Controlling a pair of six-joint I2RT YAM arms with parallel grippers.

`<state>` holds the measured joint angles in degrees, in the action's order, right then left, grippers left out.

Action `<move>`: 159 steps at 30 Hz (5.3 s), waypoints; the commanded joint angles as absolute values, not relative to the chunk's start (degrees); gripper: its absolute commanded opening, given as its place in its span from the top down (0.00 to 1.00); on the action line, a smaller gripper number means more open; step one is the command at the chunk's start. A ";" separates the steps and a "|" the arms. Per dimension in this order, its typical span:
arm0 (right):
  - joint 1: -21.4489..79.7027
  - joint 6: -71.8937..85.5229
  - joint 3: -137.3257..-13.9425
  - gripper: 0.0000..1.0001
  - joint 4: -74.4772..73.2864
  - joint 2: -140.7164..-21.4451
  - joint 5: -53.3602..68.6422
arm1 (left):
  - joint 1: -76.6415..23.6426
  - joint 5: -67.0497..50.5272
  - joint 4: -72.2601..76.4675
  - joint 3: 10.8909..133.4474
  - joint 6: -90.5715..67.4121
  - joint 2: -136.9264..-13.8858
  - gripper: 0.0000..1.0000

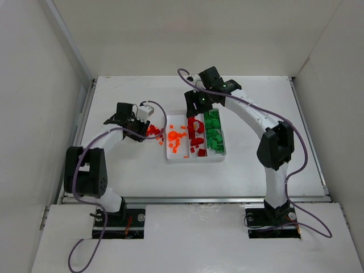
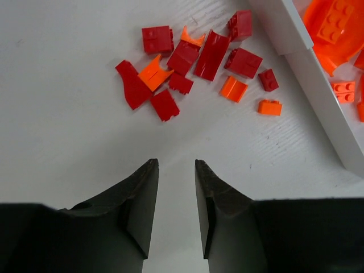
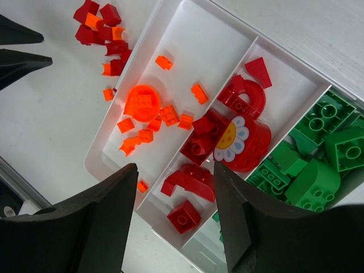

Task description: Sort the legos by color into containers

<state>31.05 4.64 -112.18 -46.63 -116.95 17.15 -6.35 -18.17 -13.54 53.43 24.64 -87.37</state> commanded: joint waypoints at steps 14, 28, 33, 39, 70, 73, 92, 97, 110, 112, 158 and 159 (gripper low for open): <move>28.65 3.16 -117.15 0.37 -46.23 -116.46 14.06 | -9.05 -15.29 -16.52 62.84 16.09 -101.33 0.62; 27.51 3.16 -120.32 0.37 -47.37 -118.74 14.59 | -10.11 -11.51 -12.48 65.48 14.94 -105.47 0.79; 27.51 3.16 -120.32 0.37 -47.90 -118.74 14.59 | -10.11 -12.04 -14.41 64.08 16.26 -104.34 1.00; 27.51 3.16 -120.85 0.37 -47.90 -117.69 14.59 | -10.11 -14.76 -16.87 61.88 21.95 -97.23 1.00; 21.62 4.31 -99.23 0.34 -42.28 -102.66 9.76 | -35.68 -33.66 -16.88 79.55 37.97 -106.52 0.84; 21.09 4.31 -98.44 0.34 -42.28 -101.95 9.76 | -36.21 -33.66 -15.64 79.54 37.27 -107.84 0.75; 21.09 4.31 -103.36 0.33 -41.22 -105.99 11.51 | -27.00 -17.68 -19.00 81.48 33.30 -84.07 0.00; 21.09 4.31 -106.60 0.32 -41.22 -108.01 10.20 | -16.11 -13.91 3.03 70.88 25.51 -69.63 0.00; 20.57 4.31 -118.21 0.31 -42.63 -117.68 14.06 | -8.53 -4.93 -10.73 56.71 19.24 -80.68 0.29; 20.57 4.31 -118.73 0.31 -42.63 -118.47 14.06 | -8.53 -4.40 -10.72 56.08 19.86 -82.43 0.29; 18.46 4.31 -126.83 0.30 -45.79 -124.63 13.80 | -9.23 -4.23 -9.93 73.48 14.06 -113.02 0.62; 18.46 4.31 -126.83 0.30 -45.79 -124.63 13.80 | -9.23 -4.22 -10.54 74.17 13.45 -113.55 0.65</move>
<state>18.41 4.19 -125.64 -45.98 -124.64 13.56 -8.95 -4.73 -8.16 72.60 14.41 -111.39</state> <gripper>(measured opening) 0.703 0.365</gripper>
